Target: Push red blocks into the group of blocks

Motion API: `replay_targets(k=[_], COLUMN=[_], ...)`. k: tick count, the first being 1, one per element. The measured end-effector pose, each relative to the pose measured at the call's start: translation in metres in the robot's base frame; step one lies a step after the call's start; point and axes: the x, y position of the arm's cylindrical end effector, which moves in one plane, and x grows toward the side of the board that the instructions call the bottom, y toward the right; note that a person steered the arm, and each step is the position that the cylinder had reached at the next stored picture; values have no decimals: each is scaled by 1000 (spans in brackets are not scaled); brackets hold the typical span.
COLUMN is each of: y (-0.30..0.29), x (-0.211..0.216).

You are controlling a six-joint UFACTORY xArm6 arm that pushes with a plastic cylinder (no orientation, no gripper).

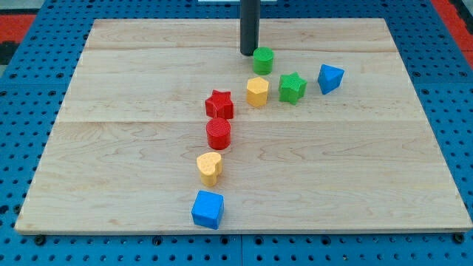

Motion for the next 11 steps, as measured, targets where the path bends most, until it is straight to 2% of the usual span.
replay_targets(k=[1,2,3,4,5,7,8,9,10,11], y=[30,68,63,-9,-81,-104,-77,-49,-61,-44], x=[32,41,36,36,63,139,151,117,110,86])
